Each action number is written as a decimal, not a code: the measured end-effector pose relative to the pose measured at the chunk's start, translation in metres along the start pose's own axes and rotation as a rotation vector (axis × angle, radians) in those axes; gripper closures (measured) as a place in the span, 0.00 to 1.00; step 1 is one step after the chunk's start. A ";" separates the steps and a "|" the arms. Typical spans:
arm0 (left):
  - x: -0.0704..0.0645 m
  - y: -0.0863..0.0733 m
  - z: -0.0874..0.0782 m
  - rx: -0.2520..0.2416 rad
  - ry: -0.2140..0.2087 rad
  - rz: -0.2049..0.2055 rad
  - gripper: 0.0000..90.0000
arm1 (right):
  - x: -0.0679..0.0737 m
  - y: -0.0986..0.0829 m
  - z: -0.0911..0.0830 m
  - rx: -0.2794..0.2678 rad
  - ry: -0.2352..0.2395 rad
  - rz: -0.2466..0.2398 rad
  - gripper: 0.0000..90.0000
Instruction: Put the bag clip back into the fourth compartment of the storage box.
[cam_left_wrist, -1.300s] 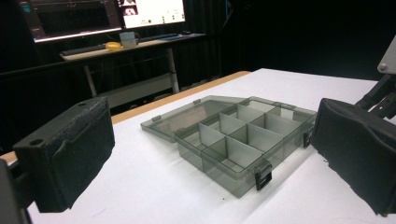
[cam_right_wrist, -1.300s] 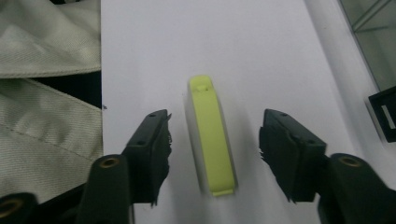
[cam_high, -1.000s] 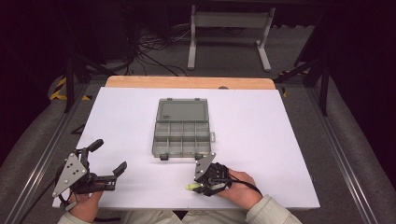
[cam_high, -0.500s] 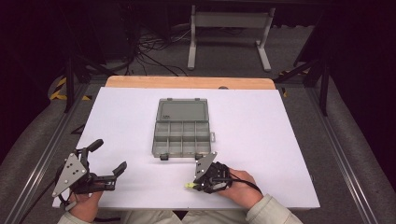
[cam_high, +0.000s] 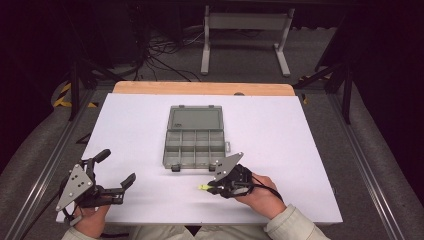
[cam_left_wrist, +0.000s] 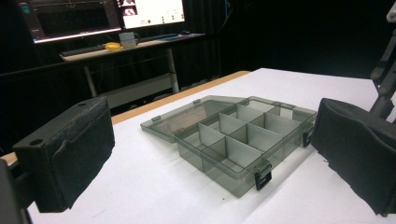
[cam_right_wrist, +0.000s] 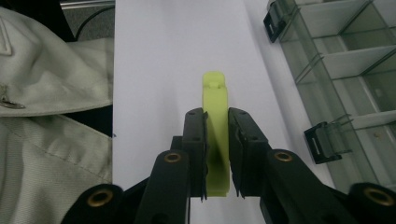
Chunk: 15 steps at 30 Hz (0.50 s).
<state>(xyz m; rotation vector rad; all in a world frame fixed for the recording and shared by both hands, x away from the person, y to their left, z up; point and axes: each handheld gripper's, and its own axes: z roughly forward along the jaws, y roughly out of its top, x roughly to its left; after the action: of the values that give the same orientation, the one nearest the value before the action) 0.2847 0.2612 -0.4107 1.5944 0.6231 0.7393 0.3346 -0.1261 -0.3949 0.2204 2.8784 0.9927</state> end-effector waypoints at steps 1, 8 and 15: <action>0.000 0.000 0.000 0.000 0.000 -0.001 0.00 | -0.001 0.001 -0.001 -0.006 -0.002 0.002 0.87; 0.000 0.000 0.000 0.000 -0.001 0.000 0.00 | -0.005 0.003 -0.010 -0.034 -0.024 0.020 0.87; 0.000 0.000 0.000 0.000 -0.003 0.001 0.00 | -0.011 0.009 -0.021 -0.074 -0.053 0.042 0.87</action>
<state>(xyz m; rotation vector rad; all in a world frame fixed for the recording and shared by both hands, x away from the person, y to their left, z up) 0.2849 0.2610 -0.4107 1.5958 0.6207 0.7371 0.3437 -0.1335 -0.3729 0.2979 2.7940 1.0813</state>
